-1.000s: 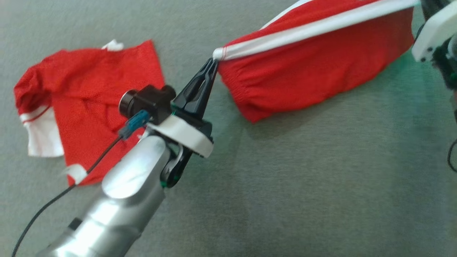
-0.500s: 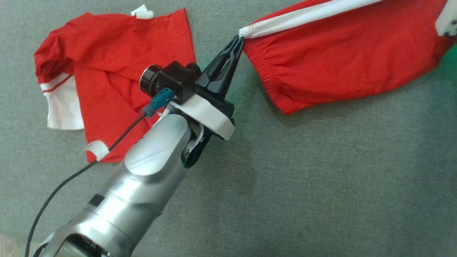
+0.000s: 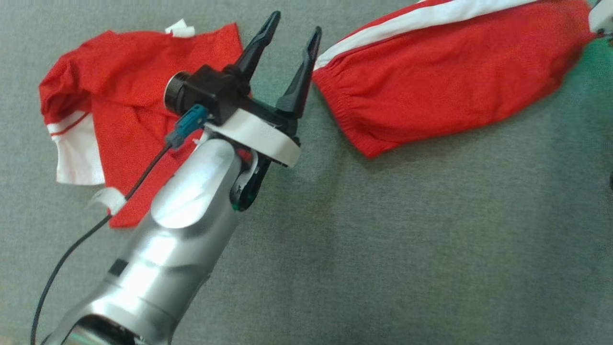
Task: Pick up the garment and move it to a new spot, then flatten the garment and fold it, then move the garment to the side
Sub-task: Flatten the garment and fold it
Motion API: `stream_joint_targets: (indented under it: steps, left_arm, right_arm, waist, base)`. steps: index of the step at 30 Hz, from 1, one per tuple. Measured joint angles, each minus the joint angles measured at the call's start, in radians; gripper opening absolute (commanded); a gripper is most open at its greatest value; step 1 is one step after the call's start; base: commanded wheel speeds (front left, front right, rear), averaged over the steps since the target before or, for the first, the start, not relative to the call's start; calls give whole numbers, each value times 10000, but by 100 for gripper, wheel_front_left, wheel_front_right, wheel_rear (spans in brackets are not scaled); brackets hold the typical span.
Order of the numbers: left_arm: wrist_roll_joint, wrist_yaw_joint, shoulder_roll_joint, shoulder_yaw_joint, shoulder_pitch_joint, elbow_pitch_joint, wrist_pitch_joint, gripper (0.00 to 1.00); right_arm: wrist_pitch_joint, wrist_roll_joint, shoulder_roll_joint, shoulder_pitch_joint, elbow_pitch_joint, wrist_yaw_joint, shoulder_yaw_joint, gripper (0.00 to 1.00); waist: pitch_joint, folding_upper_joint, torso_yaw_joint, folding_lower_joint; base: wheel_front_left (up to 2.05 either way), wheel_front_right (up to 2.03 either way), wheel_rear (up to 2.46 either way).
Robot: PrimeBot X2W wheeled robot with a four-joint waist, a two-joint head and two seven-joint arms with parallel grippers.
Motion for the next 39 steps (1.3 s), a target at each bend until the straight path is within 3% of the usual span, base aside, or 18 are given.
stream_joint_targets:
  steps: [6,12,18,21,25,33,39]
  left_arm:
    - [261,84,215,869,840,-468,-2,100]
    - [598,176,426,2165,1878,-1540,-12,100]
    - [991,190,472,3459,3430,-2510,-46,100]
    - [1229,142,449,3848,4280,-2767,-44,100]
    - [1469,-21,267,4259,5273,-2945,-44,100]
    - [1664,-121,-29,4911,6800,-3122,-44,100]
    - [1768,-215,-71,4970,7013,-3244,-44,100]
  right_arm:
    - [-610,736,73,742,-692,0,587,100]
    - [-1032,1653,188,2211,-2163,0,1310,100]
    - [-1131,2259,176,3731,-3791,0,1327,100]
    - [-1141,2299,259,4723,-4631,0,869,100]
    - [-1141,2027,656,6230,-5628,0,380,100]
    - [-1141,224,1975,9147,-7256,0,-930,100]
    - [-1133,-499,2518,9838,-7722,0,-1325,100]
  waist:
    - [-685,0,-382,-1]
    - [-1521,1,-878,-2]
    - [-2375,1,-1447,-3]
    - [-2779,1,-1720,-2]
    - [-3284,1,-2015,-2]
    - [-3848,1,-2424,-1]
    - [-3764,1,-2382,0]
  base:
    - [0,0,0]
    - [0,0,0]
    - [0,0,0]
    - [0,0,0]
    - [0,0,0]
    - [0,0,0]
    - [0,0,0]
